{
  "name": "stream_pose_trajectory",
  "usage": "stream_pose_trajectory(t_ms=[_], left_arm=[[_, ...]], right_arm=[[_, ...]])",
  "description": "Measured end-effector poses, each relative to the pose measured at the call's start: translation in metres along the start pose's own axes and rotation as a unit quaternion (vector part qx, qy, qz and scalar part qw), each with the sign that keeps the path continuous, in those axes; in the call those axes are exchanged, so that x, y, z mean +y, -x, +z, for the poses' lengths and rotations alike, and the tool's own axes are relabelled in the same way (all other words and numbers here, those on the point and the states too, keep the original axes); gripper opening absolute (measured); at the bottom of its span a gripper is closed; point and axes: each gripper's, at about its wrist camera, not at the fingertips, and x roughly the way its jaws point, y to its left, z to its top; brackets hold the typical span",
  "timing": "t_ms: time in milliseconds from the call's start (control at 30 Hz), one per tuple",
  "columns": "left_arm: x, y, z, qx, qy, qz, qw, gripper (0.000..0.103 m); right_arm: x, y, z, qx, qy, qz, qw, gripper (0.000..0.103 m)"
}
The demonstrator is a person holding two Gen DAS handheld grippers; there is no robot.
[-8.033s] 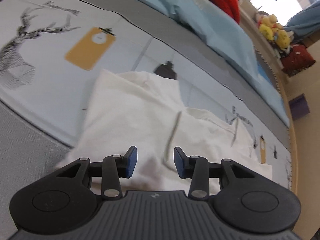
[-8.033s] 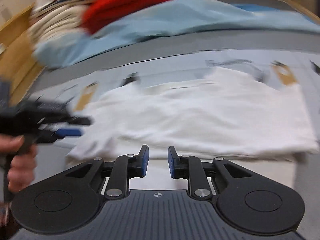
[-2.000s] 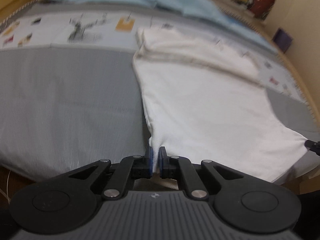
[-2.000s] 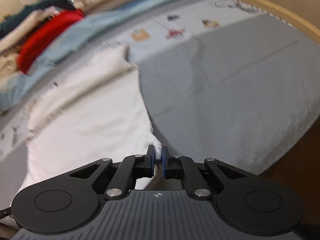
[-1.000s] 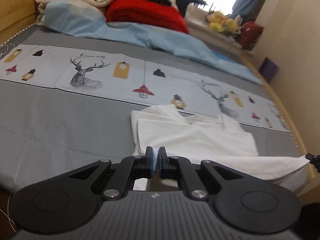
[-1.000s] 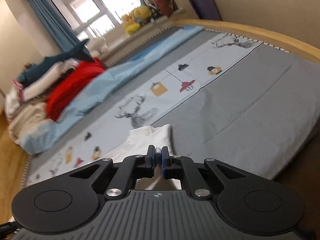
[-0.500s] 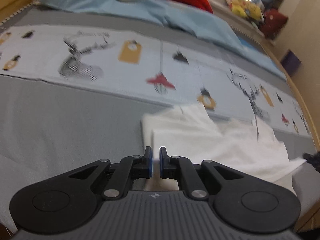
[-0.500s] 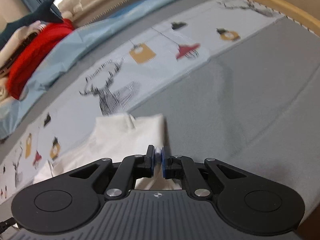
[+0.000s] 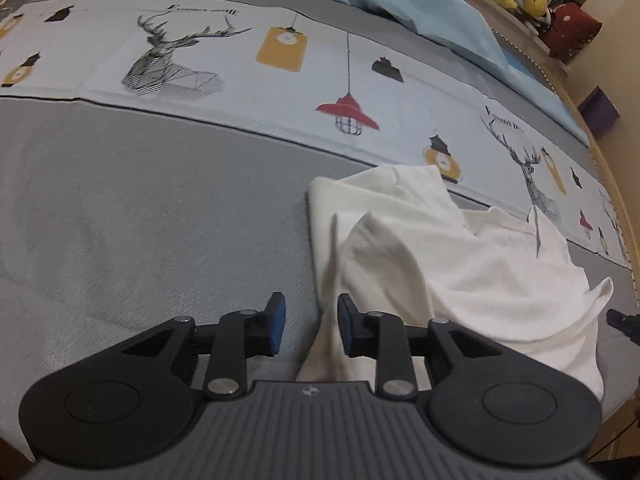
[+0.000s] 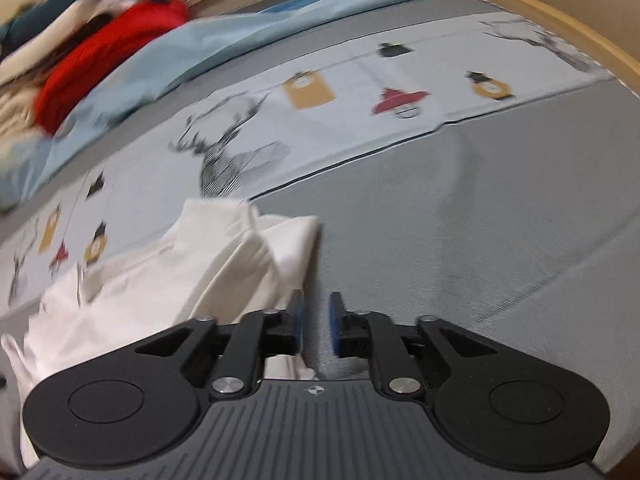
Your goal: Fold small clothes
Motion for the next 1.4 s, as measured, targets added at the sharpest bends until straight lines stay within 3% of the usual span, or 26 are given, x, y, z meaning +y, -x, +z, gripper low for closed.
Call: stream_pose_trajectory(t_ms=[167, 267, 533, 600, 633, 733, 833, 967, 1233, 1300, 1333, 1367, 1400], left_arm=[[-0.012, -0.018, 0.013, 0.003, 0.005, -0.013, 0.9999, 0.035], [-0.021, -0.028, 0.018, 0.005, -0.007, -0.012, 0.9999, 0.036], [-0.028, -0.045, 0.03, 0.007, -0.012, -0.013, 0.9998, 0.036], [-0.029, -0.047, 0.033, 0.001, -0.017, -0.01, 0.9998, 0.03], [-0.03, -0.046, 0.035, -0.004, -0.021, -0.009, 0.9997, 0.013], [-0.031, -0.035, 0.041, -0.031, -0.029, -0.004, 0.9991, 0.009], [-0.025, -0.019, 0.05, -0.082, -0.006, -0.002, 0.9966, 0.006], [-0.029, -0.016, 0.06, -0.127, -0.013, 0.015, 0.9917, 0.006], [-0.044, -0.02, 0.076, -0.193, -0.036, 0.037, 0.9799, 0.007], [-0.042, -0.024, 0.081, -0.192, -0.024, 0.055, 0.9795, 0.012], [-0.04, -0.027, 0.083, -0.182, -0.016, 0.061, 0.9813, 0.026], [-0.037, -0.029, 0.083, -0.168, -0.008, 0.053, 0.9844, 0.033], [-0.034, -0.03, 0.082, -0.155, 0.002, 0.041, 0.987, 0.034]], right_arm=[[0.02, -0.019, 0.004, 0.013, 0.027, 0.017, 0.999, 0.026], [0.028, -0.031, 0.007, 0.02, 0.048, 0.006, 0.999, 0.028], [0.03, -0.048, 0.017, 0.019, 0.046, 0.006, 0.999, 0.029], [0.033, -0.048, 0.019, 0.009, 0.057, 0.002, 0.998, 0.018], [0.034, -0.048, 0.02, 0.004, 0.061, -0.002, 0.998, 0.009], [0.033, -0.041, 0.028, -0.019, 0.046, -0.004, 0.999, 0.006], [0.036, -0.019, 0.041, -0.087, 0.027, 0.014, 0.996, 0.005], [0.039, -0.015, 0.052, -0.134, 0.005, 0.01, 0.991, 0.005], [0.054, -0.037, 0.069, -0.165, -0.012, -0.017, 0.986, 0.005], [0.059, -0.046, 0.07, -0.159, -0.004, -0.042, 0.986, 0.009], [0.062, -0.049, 0.069, -0.153, 0.004, -0.059, 0.986, 0.016], [0.064, -0.051, 0.068, -0.15, 0.011, -0.077, 0.986, 0.023], [0.064, -0.051, 0.067, -0.147, 0.014, -0.078, 0.986, 0.027]])
